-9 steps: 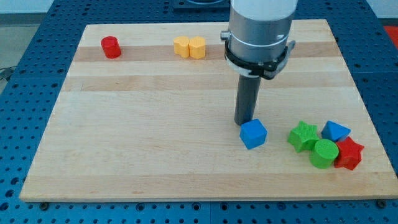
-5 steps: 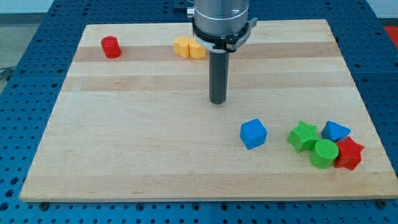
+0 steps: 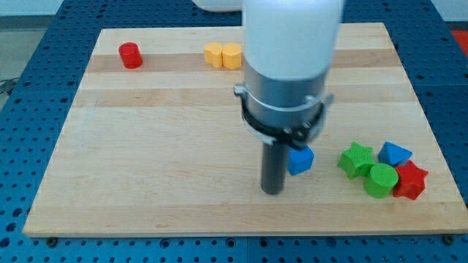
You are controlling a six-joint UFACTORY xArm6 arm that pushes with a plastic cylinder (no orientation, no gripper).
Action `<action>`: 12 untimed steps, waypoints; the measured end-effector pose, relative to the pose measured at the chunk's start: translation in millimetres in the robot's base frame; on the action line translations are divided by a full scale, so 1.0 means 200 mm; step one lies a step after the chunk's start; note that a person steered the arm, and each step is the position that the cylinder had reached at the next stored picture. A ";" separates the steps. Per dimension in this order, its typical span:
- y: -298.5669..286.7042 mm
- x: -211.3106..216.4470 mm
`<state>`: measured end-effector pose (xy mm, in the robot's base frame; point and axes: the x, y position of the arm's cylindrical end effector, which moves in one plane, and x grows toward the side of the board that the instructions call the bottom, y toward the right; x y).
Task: Keep blue cube on left side of green circle
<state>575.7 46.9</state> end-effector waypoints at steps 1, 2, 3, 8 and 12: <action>0.06 0.00; 0.07 0.00; -0.12 -0.01; -0.02 -0.23; 0.03 -0.01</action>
<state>574.6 53.2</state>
